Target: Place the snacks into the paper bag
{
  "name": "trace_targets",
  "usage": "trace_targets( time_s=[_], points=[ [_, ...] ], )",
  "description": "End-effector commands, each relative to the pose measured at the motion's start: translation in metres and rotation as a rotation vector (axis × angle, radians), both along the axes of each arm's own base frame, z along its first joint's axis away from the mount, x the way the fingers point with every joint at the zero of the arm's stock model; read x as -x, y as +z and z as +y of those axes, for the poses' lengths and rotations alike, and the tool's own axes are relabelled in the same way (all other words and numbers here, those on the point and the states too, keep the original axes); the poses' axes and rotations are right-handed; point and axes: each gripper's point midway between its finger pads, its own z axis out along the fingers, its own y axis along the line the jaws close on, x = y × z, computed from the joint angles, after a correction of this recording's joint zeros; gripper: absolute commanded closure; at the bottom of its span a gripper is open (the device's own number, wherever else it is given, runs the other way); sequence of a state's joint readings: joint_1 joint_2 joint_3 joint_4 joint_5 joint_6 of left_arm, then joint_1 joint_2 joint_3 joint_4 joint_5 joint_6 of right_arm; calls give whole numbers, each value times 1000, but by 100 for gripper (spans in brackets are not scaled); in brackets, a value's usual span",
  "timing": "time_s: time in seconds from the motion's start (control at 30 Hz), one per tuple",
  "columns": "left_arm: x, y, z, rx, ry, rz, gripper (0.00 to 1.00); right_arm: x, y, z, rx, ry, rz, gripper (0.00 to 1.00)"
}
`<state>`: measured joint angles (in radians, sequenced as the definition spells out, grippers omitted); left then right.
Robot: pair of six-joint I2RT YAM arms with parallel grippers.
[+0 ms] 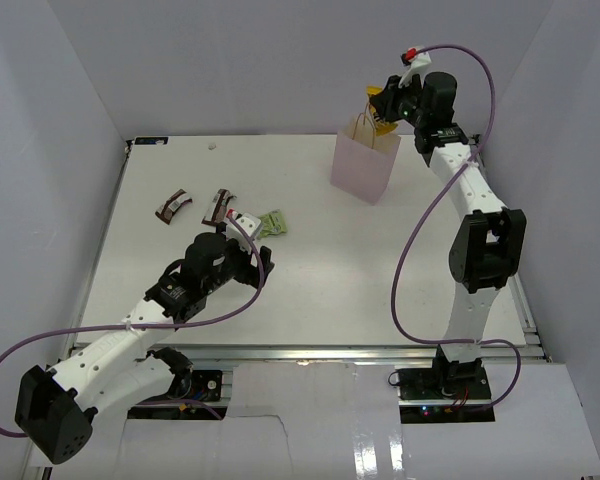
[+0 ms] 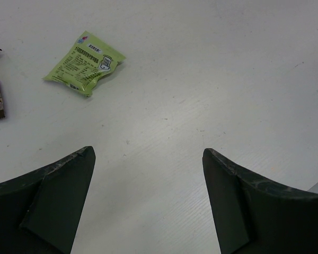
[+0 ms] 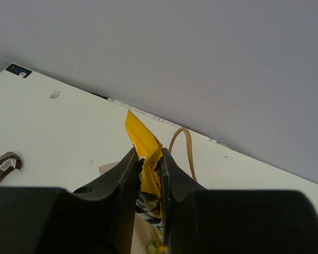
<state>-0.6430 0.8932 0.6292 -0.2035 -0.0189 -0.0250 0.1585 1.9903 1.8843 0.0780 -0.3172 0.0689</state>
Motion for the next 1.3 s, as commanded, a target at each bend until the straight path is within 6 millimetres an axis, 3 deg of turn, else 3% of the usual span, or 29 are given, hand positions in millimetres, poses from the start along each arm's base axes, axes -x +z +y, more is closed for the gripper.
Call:
trace_targets(
  time_s=[0.0, 0.1, 0.23, 0.33, 0.37, 0.43, 0.47, 0.5, 0.53, 0.57, 0.6, 0.7, 0.73, 0.87, 0.97, 1.07, 1.27],
  points=[
    [-2, 11, 1, 13, 3, -28, 7, 5, 24, 0, -39, 5, -62, 71],
    [-3, 12, 0, 19, 4, -27, 7, 10, 24, -2, -27, 5, -64, 53],
    [-4, 13, 1, 42, 15, -18, 5, 24, 38, -10, -21, 4, -86, 42],
    [-7, 11, 2, 56, 33, 1, 5, 44, 51, -28, -14, 0, -104, 37],
    [-9, 11, 3, 65, 45, 5, 5, 59, 68, -37, -16, -5, -132, 35],
    [-11, 9, 3, 88, 68, 30, 3, 77, 48, -57, -2, 5, -64, 31],
    [-15, 8, 5, 102, 92, 40, 2, 97, 60, -63, 8, 22, -83, 28],
    [-16, 7, -1, 127, 71, 68, 2, 113, 40, -63, 33, 79, -46, 26],
    [-19, 6, -1, 165, 89, 100, 2, 124, 32, -80, 65, 90, -35, 24],
    [-28, 7, 5, 194, 120, 110, 2, 150, 24, -78, 86, 137, 8, 22],
    [-30, 4, 2, 218, 105, 143, 2, 171, -1, -71, 143, 238, 27, 17],
    [-52, -15, 6, 205, 167, 265, 2, 241, -44, -46, 193, 450, 161, 12],
    [-69, -20, 5, 178, 206, 294, 2, 260, -66, -34, 246, 526, 180, 10],
    [-104, -40, -4, 66, 202, 331, 4, 330, -108, -1, 308, 677, 219, 10],
    [-124, -57, -4, -162, 81, 231, 4, 359, -123, 8, 347, 788, 119, 5],
    [-133, -76, -5, -311, 8, 171, 4, 379, -135, 12, 345, 860, 34, 4],
    [-159, -100, 5, -533, -39, 96, 4, 384, -150, 9, 368, 863, 18, 4]
  ],
)
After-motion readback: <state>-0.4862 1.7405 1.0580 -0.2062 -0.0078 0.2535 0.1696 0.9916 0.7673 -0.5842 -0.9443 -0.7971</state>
